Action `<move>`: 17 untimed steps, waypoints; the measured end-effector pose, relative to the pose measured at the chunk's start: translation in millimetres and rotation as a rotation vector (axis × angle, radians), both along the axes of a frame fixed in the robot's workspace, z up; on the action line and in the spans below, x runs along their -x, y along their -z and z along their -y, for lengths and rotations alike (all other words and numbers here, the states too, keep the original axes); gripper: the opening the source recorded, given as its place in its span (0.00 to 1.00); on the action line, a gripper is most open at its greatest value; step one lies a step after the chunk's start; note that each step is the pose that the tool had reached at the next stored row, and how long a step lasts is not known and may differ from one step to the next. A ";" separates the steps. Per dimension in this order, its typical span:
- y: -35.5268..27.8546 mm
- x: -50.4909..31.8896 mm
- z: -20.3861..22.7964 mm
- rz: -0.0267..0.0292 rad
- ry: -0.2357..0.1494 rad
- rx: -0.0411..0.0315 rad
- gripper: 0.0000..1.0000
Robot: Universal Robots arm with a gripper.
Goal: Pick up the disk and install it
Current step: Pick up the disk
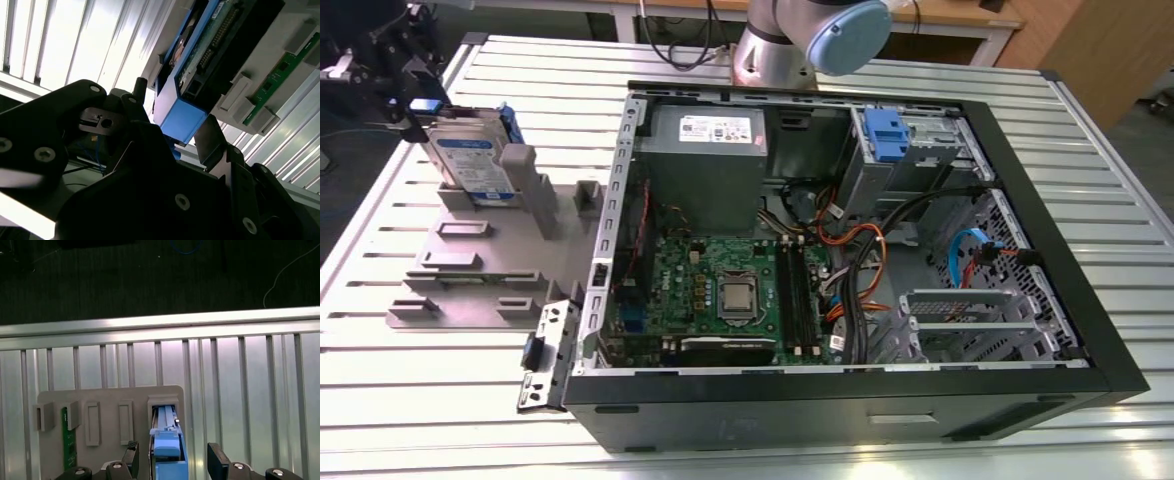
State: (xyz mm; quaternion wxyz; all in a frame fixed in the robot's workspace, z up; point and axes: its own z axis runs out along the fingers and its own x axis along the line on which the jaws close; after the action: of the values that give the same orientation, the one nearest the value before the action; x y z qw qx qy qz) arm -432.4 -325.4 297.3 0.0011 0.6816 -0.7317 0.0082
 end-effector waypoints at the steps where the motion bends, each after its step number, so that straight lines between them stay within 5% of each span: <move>1: 0.0 0.0 0.0 -0.0001 0.000 0.0000 0.65; 17: 3.3 0.0 1.1 0.0003 0.000 0.0039 0.56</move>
State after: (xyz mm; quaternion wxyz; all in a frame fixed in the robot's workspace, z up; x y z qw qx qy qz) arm -432.4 -326.6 294.0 0.0023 0.6816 -0.7316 0.0097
